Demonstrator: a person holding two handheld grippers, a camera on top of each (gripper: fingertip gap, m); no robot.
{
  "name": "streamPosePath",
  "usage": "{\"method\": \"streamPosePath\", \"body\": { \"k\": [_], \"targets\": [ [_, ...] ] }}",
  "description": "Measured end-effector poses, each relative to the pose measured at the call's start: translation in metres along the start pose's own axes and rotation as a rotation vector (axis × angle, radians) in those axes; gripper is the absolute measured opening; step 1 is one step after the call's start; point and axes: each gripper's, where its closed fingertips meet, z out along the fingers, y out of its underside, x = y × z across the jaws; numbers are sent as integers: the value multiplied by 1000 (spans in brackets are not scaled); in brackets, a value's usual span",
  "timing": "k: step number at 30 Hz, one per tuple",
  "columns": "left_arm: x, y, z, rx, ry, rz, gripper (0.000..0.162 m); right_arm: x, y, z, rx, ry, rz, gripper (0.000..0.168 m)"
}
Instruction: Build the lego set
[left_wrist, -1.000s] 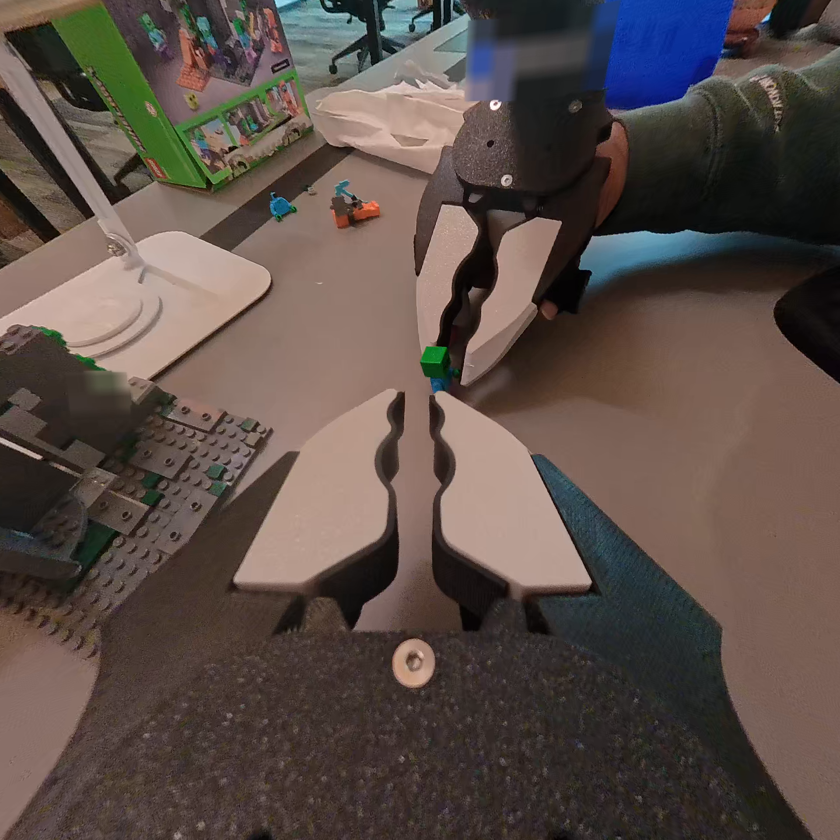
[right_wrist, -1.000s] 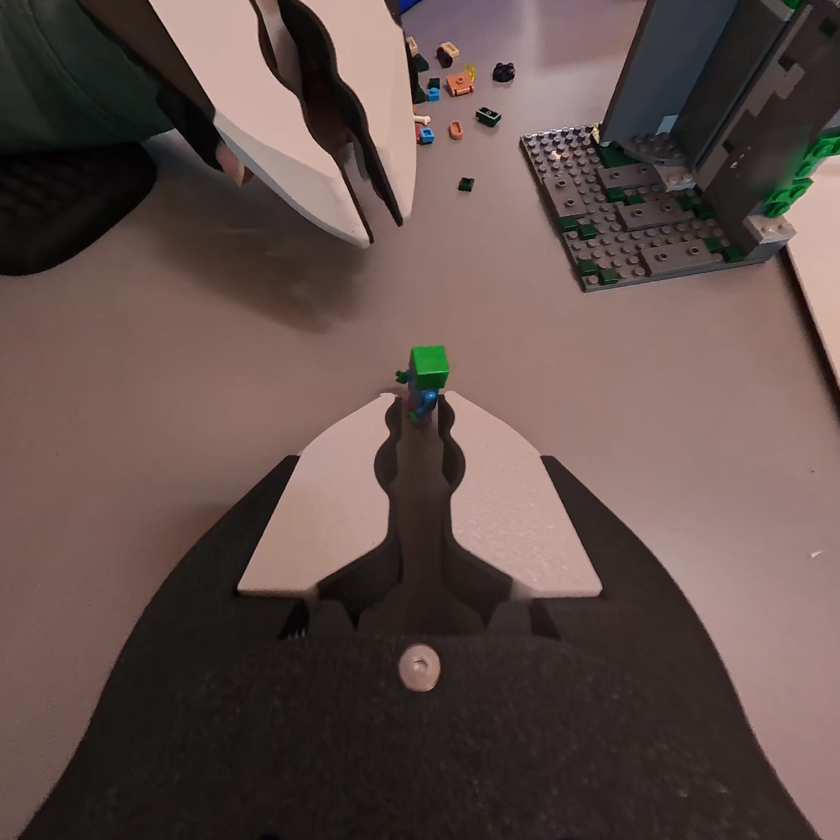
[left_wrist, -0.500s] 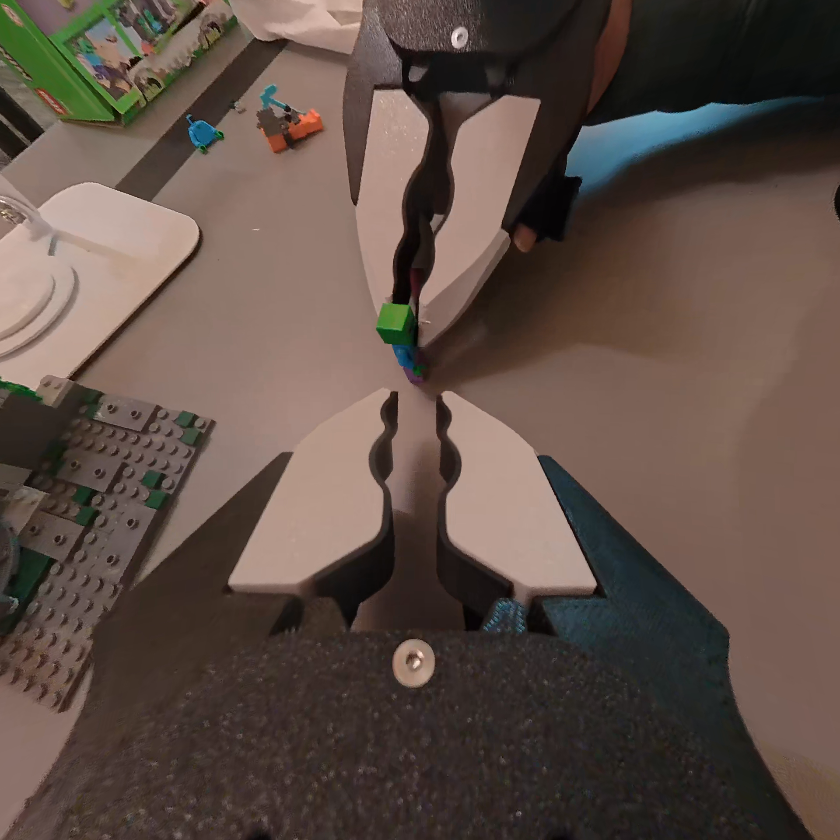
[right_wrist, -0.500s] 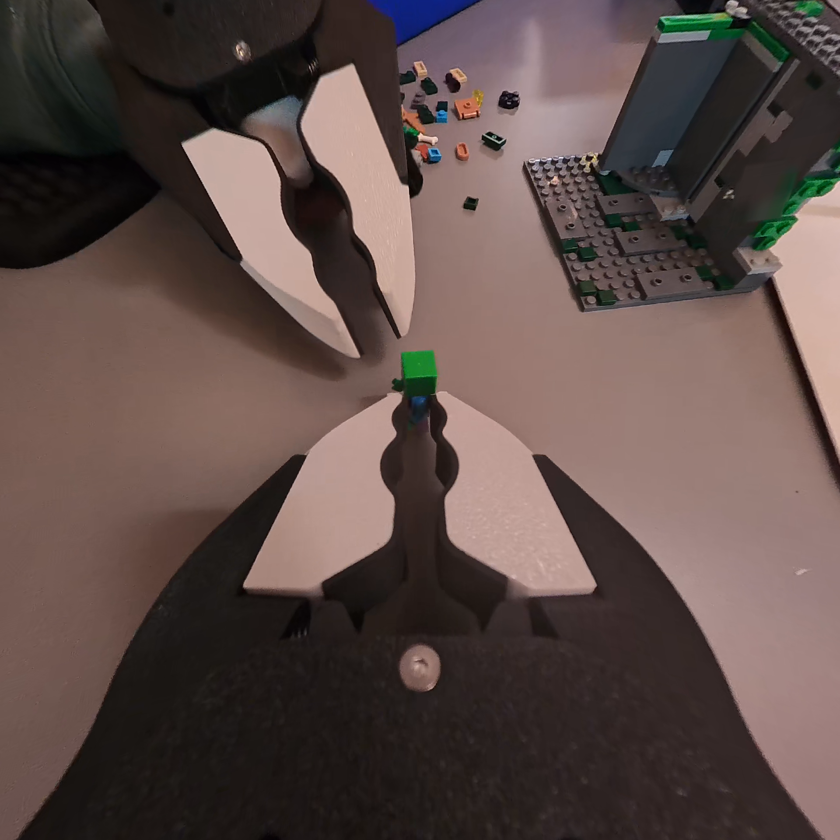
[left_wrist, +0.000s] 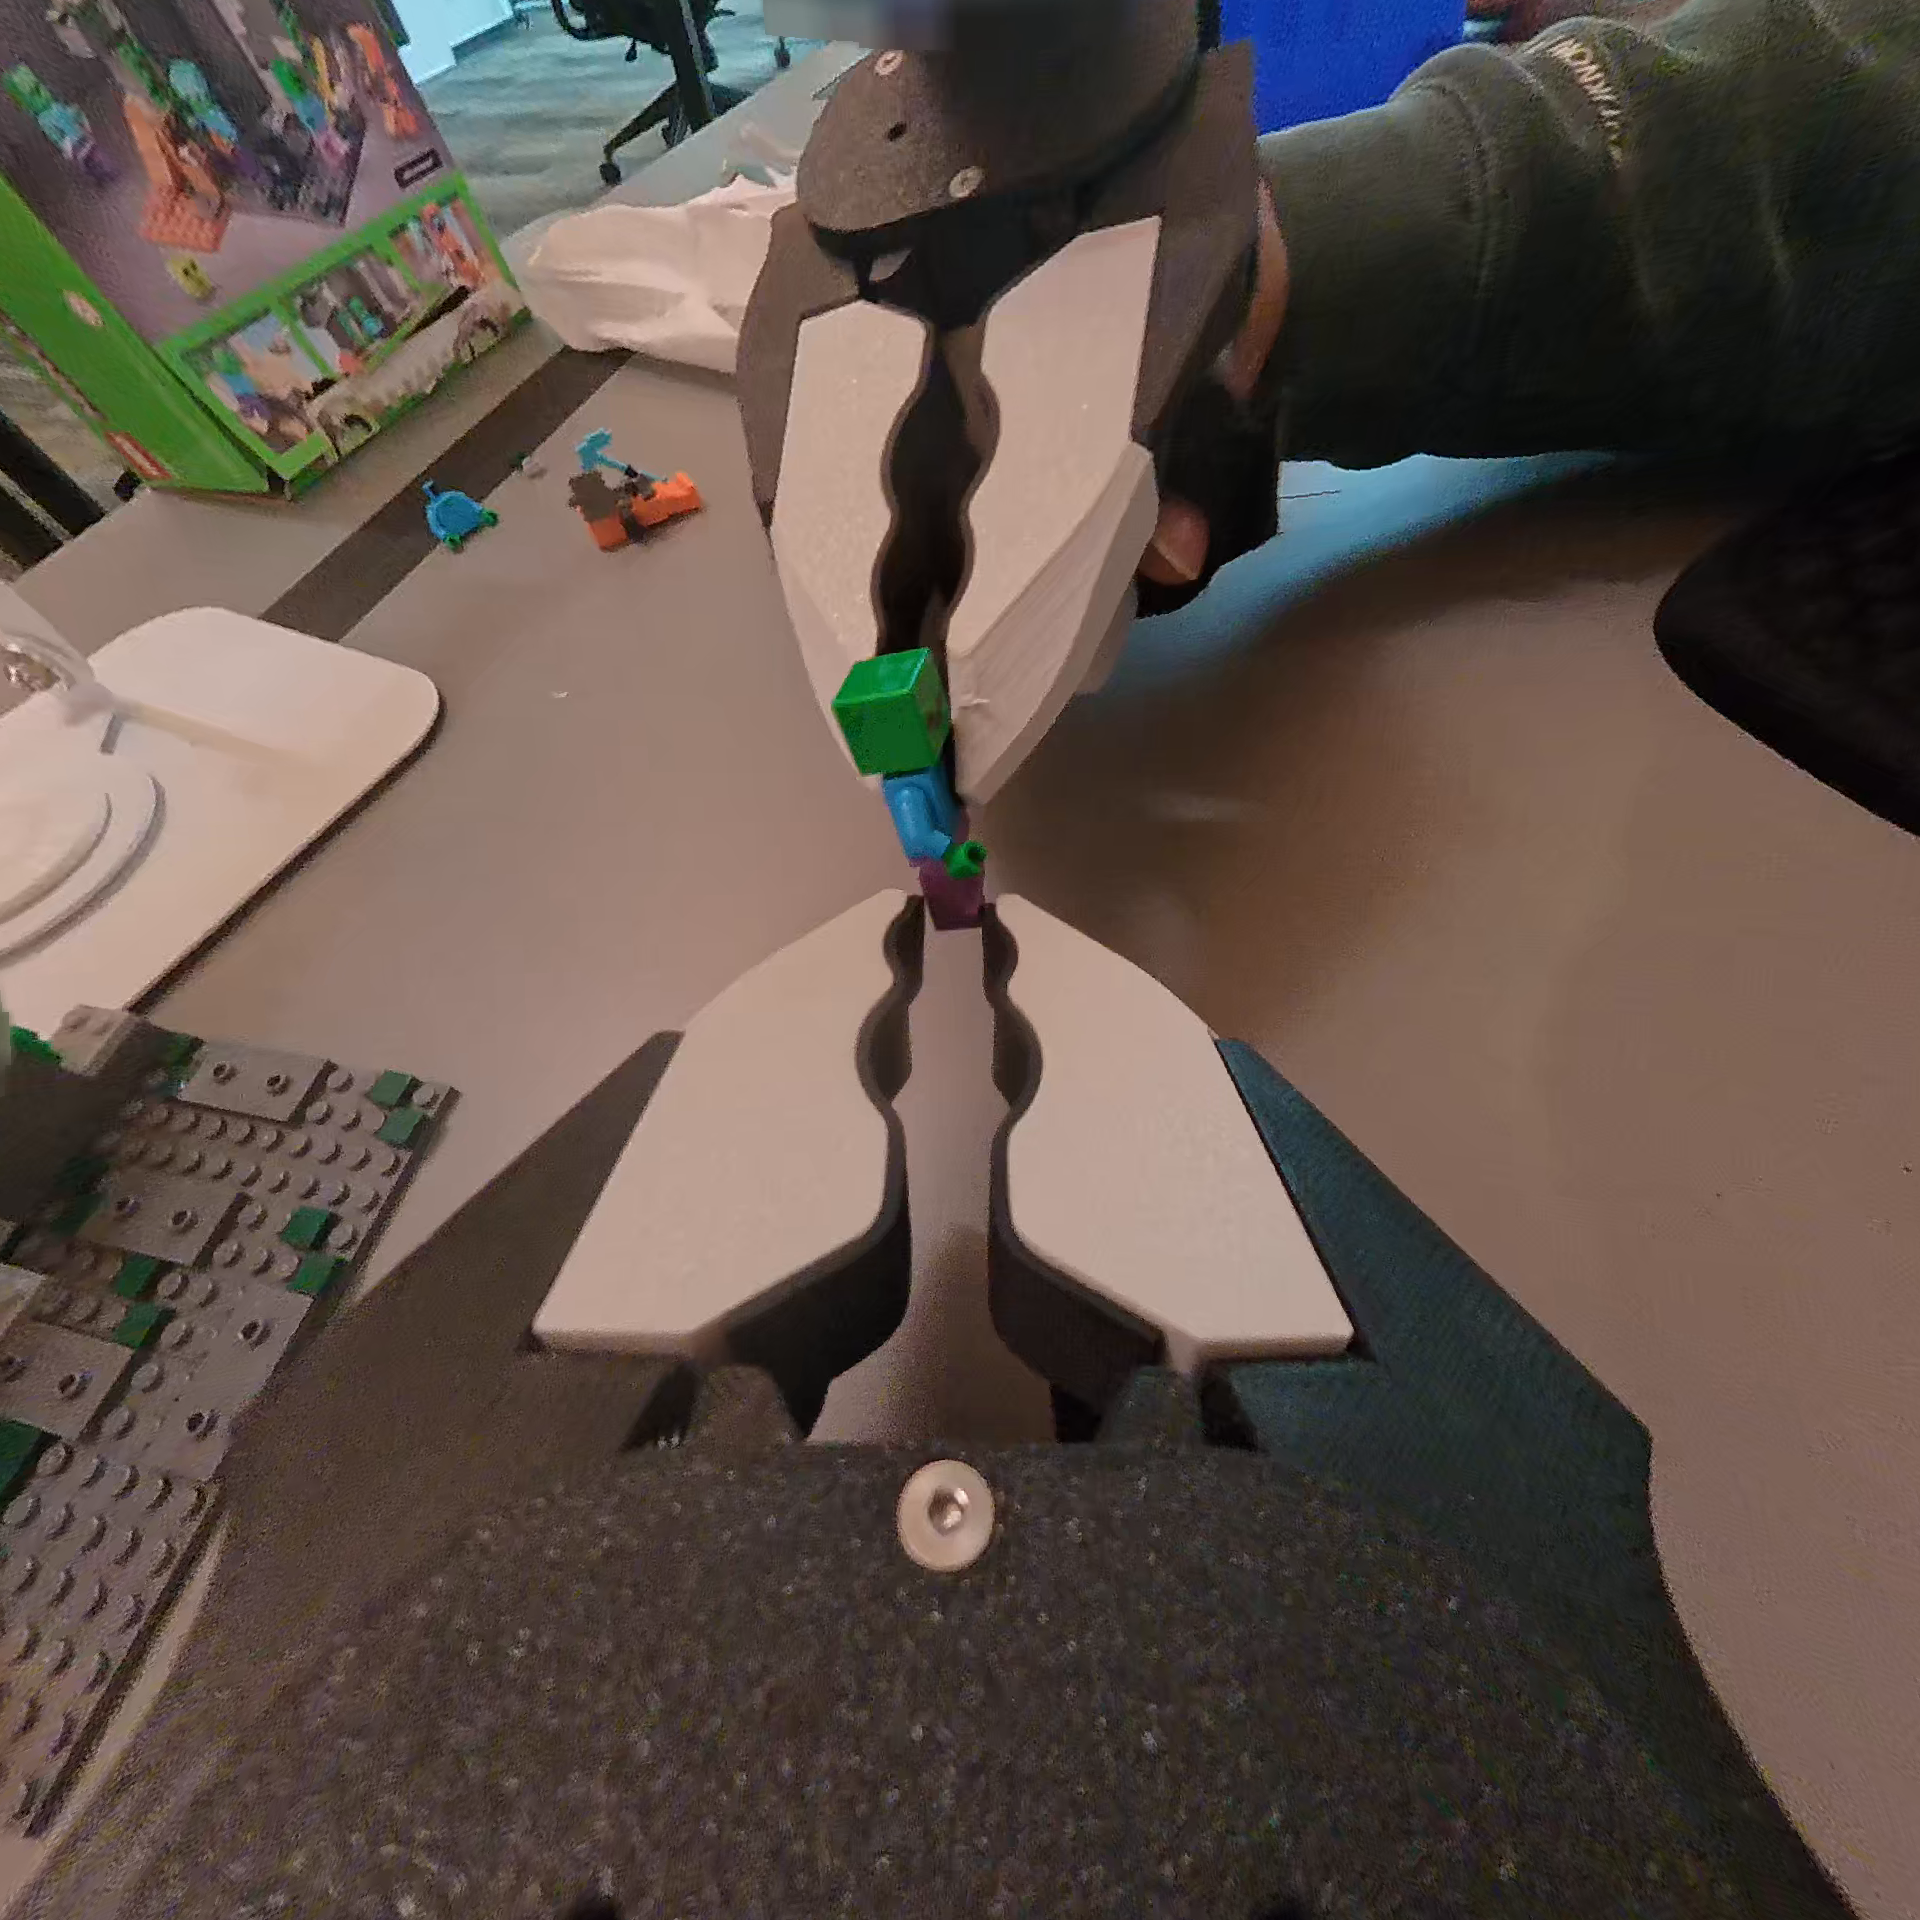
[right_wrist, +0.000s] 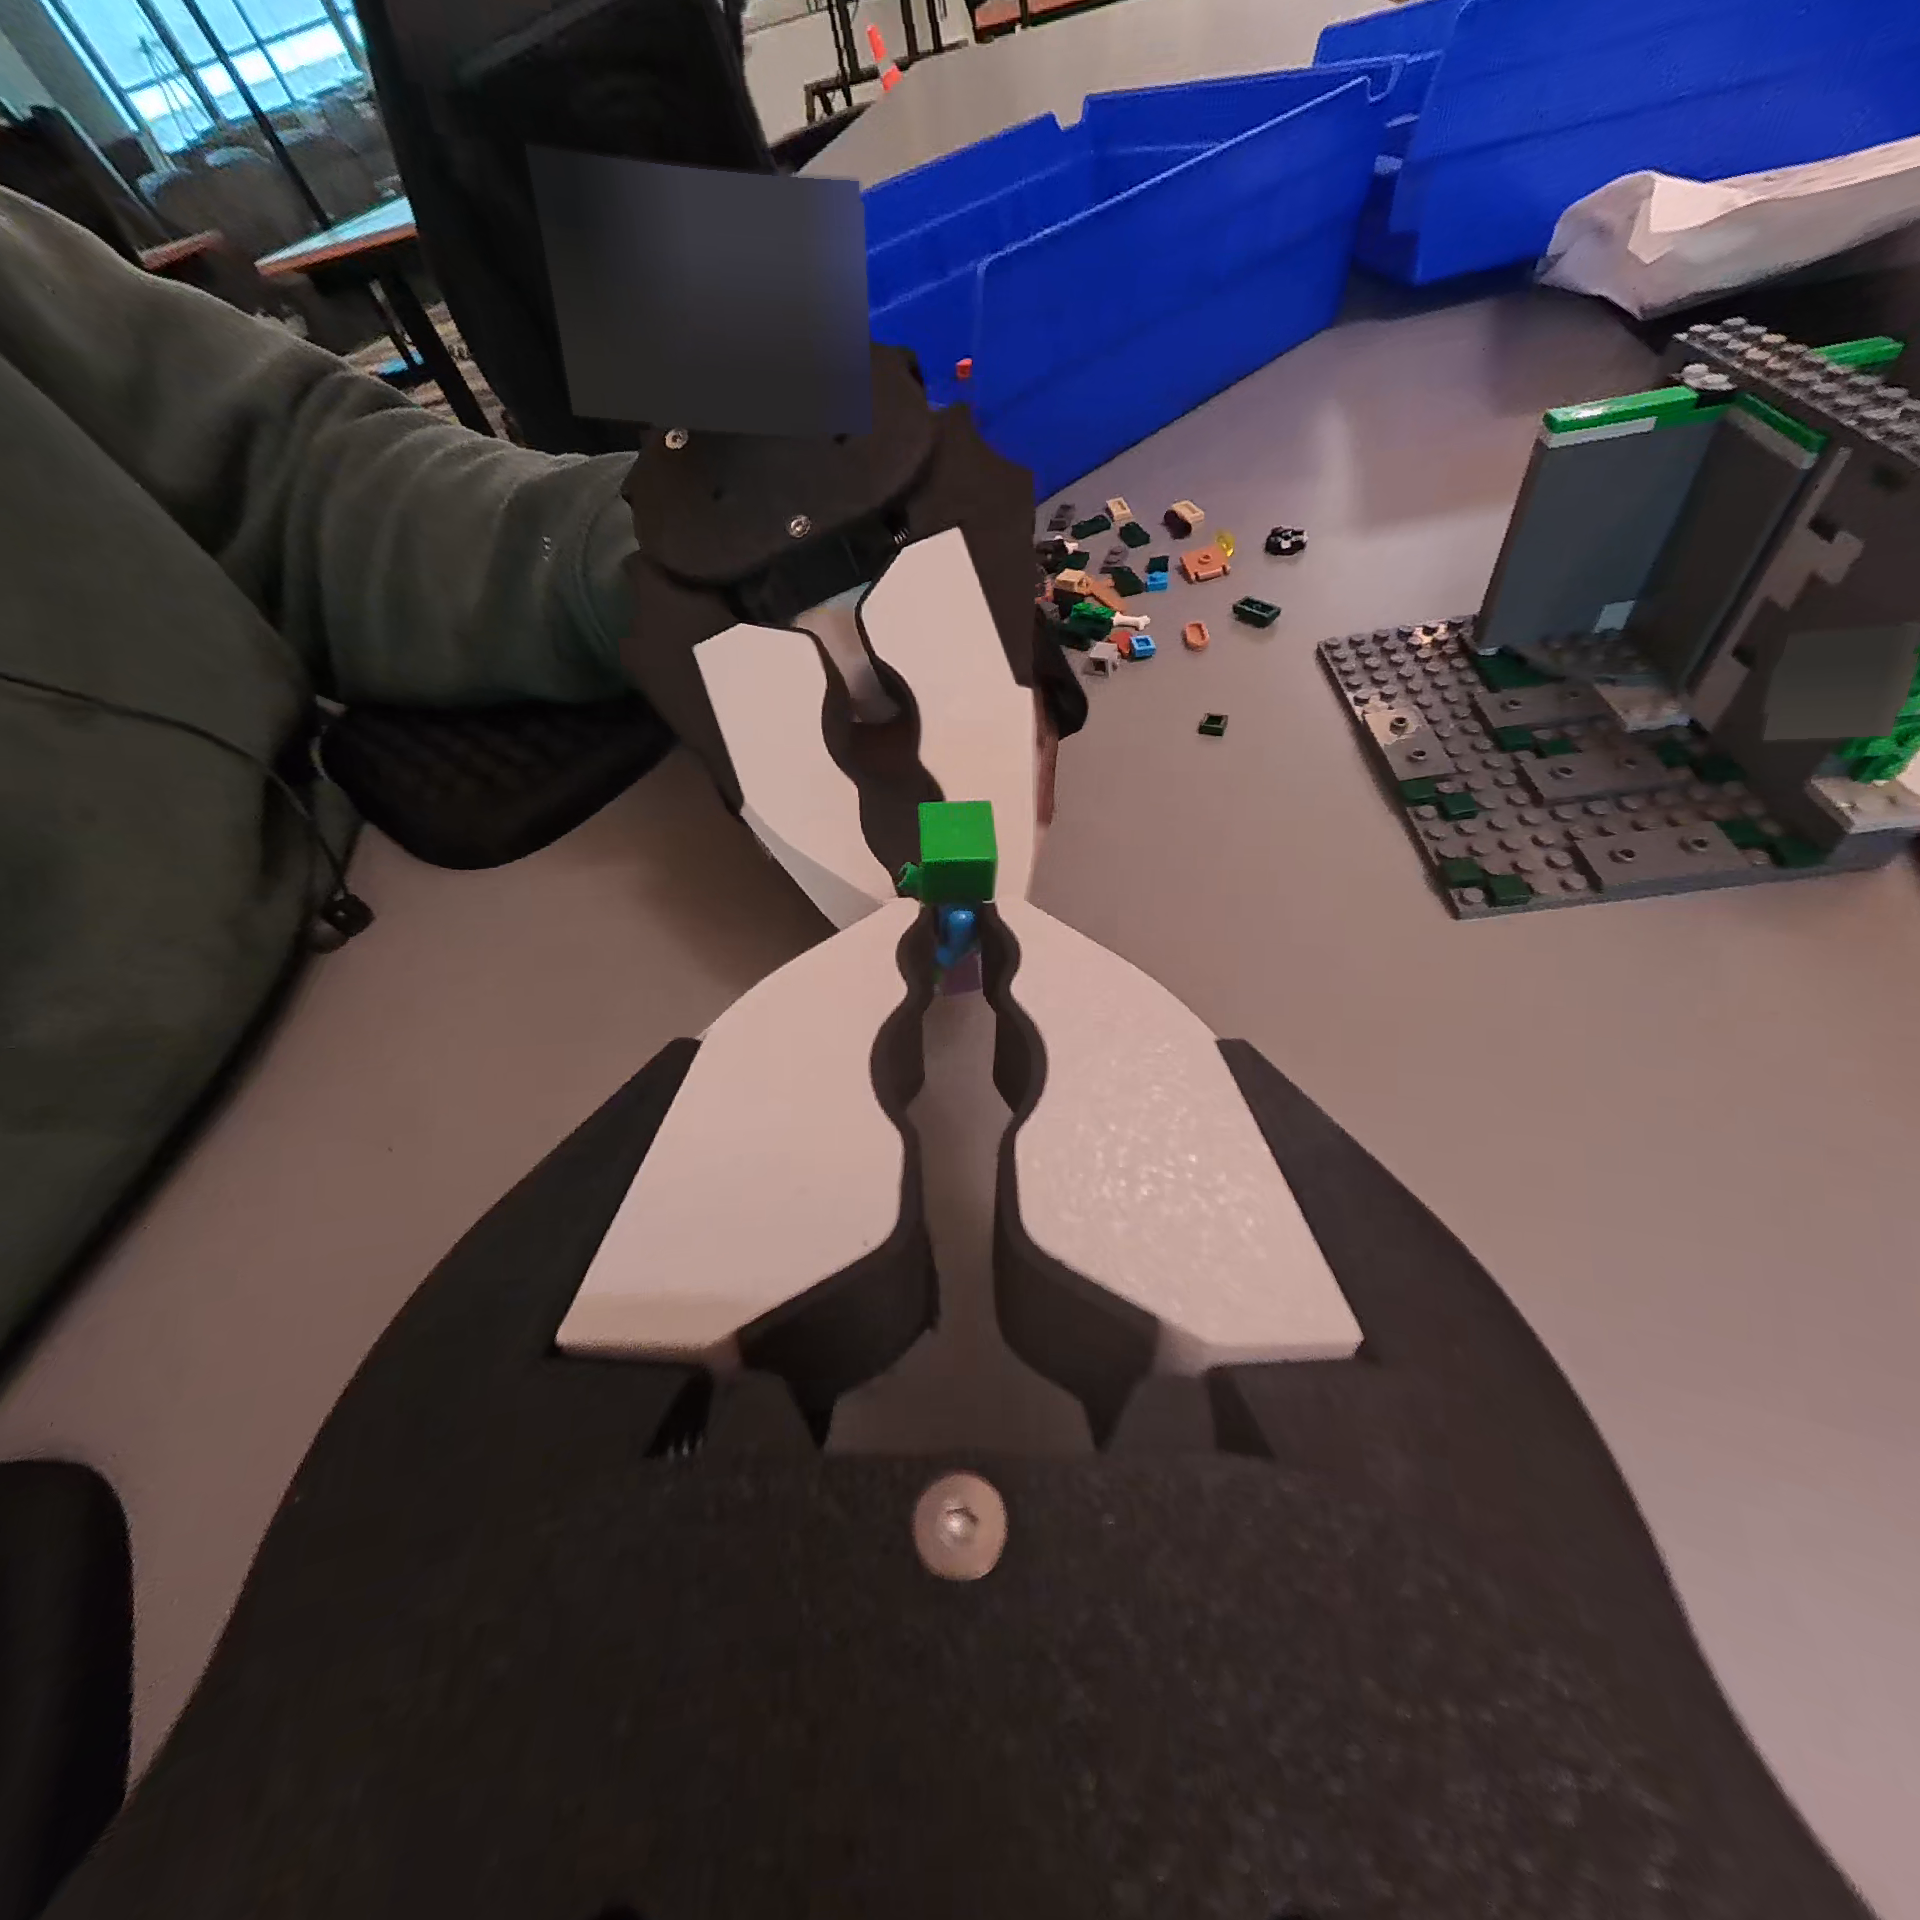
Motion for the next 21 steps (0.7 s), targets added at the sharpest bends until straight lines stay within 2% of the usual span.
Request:
{"method": "streamPosePath", "body": {
  "k": [8,17,21],
  "targets": [
    [3,-5,-2,36,41,-49,9,-3,1,-1,1,-3,1,8],
    [5,-10,-3,39,5,63,8,-8,-2,-4,23,-44,47,8],
    [8,-12,-4,54,38,12,8,-10,-4,-5,30,-33,27,7]
  ]
}}
